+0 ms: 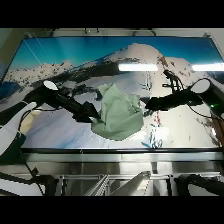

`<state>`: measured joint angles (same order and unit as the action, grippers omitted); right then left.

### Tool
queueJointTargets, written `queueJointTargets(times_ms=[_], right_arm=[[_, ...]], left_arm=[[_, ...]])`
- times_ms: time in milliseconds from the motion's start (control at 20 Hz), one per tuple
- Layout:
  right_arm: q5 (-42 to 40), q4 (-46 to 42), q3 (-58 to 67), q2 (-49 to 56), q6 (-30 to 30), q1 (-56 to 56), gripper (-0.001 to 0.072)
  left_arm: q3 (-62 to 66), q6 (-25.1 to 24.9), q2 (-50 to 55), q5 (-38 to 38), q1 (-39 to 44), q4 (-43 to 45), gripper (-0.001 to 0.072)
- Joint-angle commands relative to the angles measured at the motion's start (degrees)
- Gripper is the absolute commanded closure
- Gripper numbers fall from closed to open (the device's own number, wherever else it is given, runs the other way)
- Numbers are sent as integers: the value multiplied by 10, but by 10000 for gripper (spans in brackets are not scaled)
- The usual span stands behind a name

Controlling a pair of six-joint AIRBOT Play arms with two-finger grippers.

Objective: Fold the shirts.

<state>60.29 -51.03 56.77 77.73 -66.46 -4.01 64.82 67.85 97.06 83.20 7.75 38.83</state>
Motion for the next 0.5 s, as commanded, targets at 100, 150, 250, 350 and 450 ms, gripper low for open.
queueJointTargets(times_ms=[100,150,250,350,450], right_arm=[[20,63,64,136,55,-28,233],[40,63,68,148,55,-33,299],[60,64,69,155,69,-33,649],[60,65,74,145,70,-27,691],[62,66,96,122,69,-20,692]], left_arm=[[-13,-6,62,-42,35,1,36],[-13,-5,68,-40,35,0,144],[-13,-10,72,-36,33,0,609],[-13,-36,57,-29,25,-24,693],[-2,-56,26,-24,10,-67,694]])
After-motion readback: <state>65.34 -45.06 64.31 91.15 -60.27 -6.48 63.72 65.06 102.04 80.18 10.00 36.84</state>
